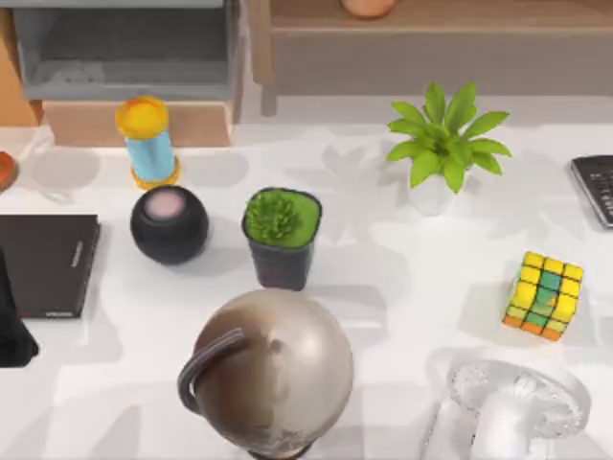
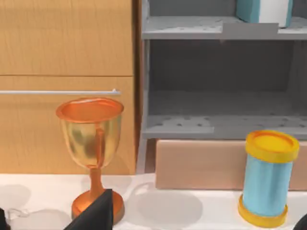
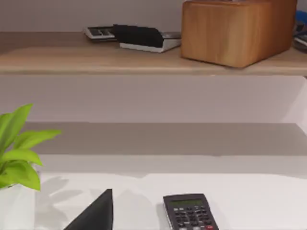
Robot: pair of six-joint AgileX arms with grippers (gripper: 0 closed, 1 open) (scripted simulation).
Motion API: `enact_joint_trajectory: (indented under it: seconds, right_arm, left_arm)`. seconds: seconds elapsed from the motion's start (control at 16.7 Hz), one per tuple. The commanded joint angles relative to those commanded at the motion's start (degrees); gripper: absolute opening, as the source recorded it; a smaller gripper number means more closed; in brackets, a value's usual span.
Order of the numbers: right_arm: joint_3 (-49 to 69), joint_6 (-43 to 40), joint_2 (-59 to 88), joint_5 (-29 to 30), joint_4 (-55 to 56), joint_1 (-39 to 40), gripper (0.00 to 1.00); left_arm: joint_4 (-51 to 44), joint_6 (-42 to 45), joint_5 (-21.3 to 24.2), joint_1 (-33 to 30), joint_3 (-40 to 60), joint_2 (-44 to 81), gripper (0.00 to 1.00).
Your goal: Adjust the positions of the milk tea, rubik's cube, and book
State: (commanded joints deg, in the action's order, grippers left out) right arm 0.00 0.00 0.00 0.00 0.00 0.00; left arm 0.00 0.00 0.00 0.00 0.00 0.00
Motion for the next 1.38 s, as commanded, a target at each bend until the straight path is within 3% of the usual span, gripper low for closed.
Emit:
enact_joint_trajectory:
  seconds: [0.3, 0.54, 1.38]
  right_arm:
    - [3.0, 0.0, 3.5, 1.5, 1.6, 1.4, 1.00]
    - [12.9, 0.0, 16.8, 6.4, 6.8, 5.9, 1.00]
    - [64.7, 0.2, 98.2, 31.8, 33.8, 29.7, 1.00]
  left_arm:
    - [0.0, 0.0, 0.0, 0.0, 0.0, 0.0, 1.00]
    - [0.0, 0.0, 0.0, 0.0, 0.0, 0.0, 1.00]
    - [0.0, 0.0, 0.0, 0.0, 0.0, 0.0, 1.00]
